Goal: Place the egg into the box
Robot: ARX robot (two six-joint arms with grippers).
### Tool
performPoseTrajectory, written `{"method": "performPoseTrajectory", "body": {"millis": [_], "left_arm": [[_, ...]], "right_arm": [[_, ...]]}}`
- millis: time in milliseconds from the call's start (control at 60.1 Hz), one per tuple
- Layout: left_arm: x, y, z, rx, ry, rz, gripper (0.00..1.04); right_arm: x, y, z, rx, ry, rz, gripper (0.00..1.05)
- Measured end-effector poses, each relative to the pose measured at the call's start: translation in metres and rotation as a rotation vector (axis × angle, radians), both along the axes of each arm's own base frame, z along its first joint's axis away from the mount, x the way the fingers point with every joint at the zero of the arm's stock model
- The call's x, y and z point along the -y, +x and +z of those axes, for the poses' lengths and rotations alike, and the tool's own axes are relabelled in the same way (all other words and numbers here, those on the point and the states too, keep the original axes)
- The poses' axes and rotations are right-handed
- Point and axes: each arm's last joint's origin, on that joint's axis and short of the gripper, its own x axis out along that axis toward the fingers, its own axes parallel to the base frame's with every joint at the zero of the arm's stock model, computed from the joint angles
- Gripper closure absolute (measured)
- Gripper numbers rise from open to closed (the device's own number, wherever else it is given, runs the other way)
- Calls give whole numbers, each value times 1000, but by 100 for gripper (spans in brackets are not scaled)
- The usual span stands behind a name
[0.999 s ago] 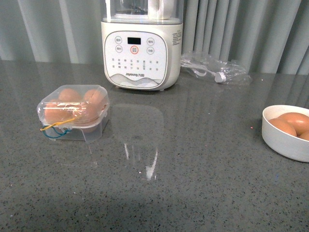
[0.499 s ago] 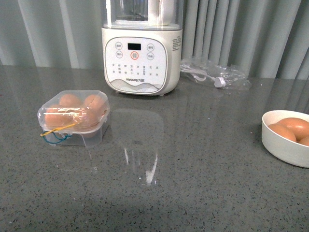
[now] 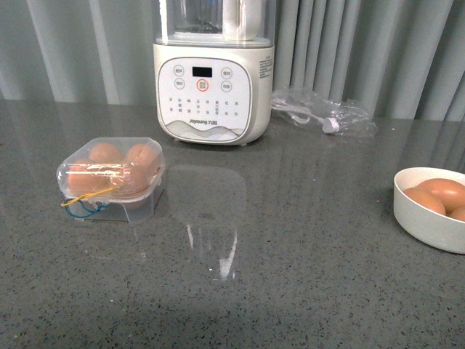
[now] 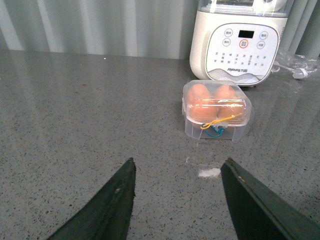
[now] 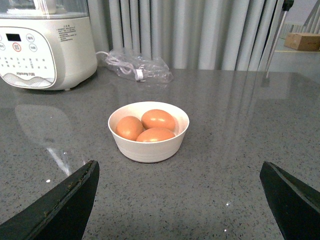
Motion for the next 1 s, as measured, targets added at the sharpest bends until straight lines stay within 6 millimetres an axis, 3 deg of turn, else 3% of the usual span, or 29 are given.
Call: {"method": "performPoseTrajectory", "body": {"millis": [200,999], "left_arm": [[0,0,0,0,0,0,6],[0,0,0,0,0,0,7]], "right_arm": [[0,0,0,0,0,0,7],[0,0,0,0,0,0,7]]}}
